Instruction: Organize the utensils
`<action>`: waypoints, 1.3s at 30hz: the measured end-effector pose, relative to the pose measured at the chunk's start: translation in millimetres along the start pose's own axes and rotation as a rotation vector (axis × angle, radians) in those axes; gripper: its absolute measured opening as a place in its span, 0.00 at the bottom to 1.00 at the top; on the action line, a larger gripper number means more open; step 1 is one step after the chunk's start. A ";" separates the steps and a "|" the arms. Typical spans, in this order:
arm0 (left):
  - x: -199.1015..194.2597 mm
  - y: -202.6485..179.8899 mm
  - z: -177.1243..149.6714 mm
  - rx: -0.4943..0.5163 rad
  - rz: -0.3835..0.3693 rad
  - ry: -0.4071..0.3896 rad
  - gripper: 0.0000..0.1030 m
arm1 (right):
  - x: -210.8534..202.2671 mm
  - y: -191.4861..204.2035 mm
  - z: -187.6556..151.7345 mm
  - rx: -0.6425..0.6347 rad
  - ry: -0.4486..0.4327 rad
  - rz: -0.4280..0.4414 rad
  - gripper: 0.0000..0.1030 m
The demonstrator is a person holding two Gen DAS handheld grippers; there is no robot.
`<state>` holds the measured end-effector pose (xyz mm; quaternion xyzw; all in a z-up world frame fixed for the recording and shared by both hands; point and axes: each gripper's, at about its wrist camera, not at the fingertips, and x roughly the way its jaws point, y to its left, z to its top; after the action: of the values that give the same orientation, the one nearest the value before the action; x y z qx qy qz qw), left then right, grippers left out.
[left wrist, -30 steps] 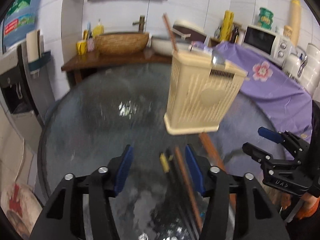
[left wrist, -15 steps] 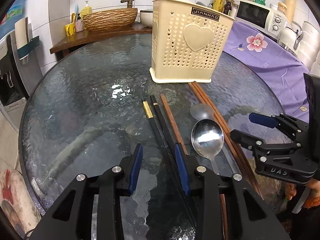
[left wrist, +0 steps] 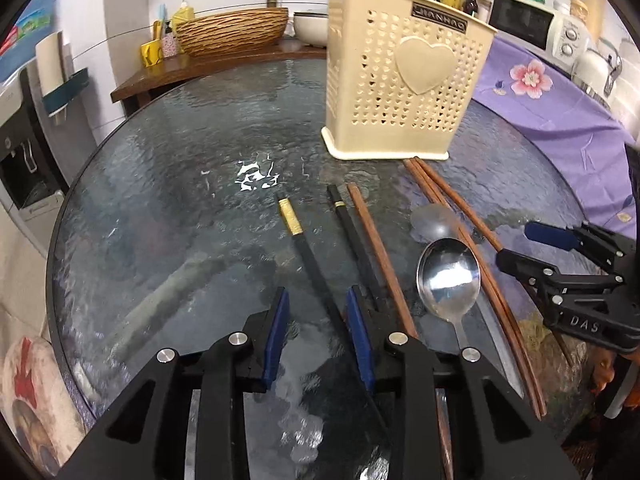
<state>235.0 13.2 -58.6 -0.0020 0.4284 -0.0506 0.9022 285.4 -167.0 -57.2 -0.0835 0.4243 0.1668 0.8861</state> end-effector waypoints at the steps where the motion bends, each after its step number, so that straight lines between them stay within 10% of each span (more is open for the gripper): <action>1: 2.1 -1.2 2.5 0.004 0.006 0.001 0.29 | 2.3 2.7 4.4 -0.011 0.005 -0.001 0.54; 27: 29.0 0.1 38.1 -0.053 -0.031 0.044 0.27 | 57.9 20.4 85.7 -0.040 0.088 0.039 0.15; 39: 29.8 1.0 37.5 -0.046 -0.019 0.042 0.09 | 69.3 30.5 98.7 -0.068 0.091 0.056 0.08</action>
<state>282.7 10.0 -57.9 -0.0257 0.4481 -0.0493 0.8923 386.1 -94.5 -49.6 -0.1092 0.4604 0.2018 0.8575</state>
